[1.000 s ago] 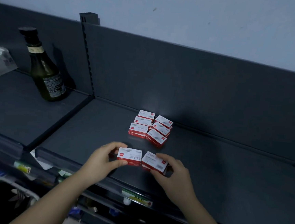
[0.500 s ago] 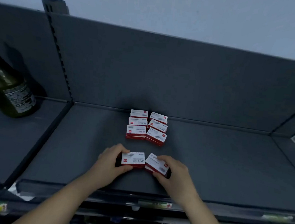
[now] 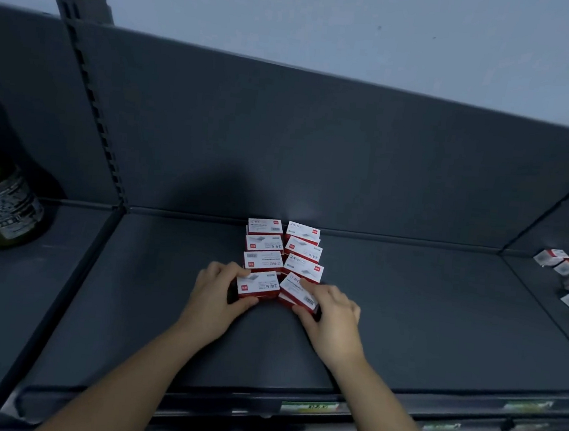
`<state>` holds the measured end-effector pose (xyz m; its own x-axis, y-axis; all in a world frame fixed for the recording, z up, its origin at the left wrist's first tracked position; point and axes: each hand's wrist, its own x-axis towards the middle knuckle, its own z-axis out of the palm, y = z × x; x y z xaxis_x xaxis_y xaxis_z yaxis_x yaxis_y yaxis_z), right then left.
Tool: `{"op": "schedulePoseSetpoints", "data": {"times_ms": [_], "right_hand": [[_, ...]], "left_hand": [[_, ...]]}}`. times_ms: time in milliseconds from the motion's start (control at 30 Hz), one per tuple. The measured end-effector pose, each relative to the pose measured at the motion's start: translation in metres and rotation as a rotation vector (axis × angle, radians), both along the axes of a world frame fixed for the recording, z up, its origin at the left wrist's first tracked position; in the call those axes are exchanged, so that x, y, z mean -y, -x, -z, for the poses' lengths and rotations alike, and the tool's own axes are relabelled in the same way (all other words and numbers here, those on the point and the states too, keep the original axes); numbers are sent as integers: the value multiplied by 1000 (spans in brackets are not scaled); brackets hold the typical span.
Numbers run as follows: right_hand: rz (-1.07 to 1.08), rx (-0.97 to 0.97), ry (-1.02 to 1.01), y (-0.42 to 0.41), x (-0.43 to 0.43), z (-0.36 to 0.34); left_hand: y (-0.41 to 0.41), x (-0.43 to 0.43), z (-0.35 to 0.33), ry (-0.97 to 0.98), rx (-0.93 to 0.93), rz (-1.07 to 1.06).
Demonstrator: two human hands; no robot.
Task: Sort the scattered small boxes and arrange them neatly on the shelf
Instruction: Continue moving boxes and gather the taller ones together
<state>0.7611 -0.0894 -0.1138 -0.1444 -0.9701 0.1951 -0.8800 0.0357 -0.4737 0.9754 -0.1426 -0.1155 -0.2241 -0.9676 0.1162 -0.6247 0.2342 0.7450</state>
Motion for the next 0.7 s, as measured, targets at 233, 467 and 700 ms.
{"op": "schedulePoseSetpoints", "data": {"times_ms": [233,467,700], "right_hand": [[-12,-73,-55,-1,-2,-9],[-5,-81,-93,7,-14,-22],[21,-188,-282,37,-30,-35]], "left_hand": [[1,0,2,38,7,7],[0,-2,3,73,-104,-29],[-1,-3,0,89,100,96]]}}
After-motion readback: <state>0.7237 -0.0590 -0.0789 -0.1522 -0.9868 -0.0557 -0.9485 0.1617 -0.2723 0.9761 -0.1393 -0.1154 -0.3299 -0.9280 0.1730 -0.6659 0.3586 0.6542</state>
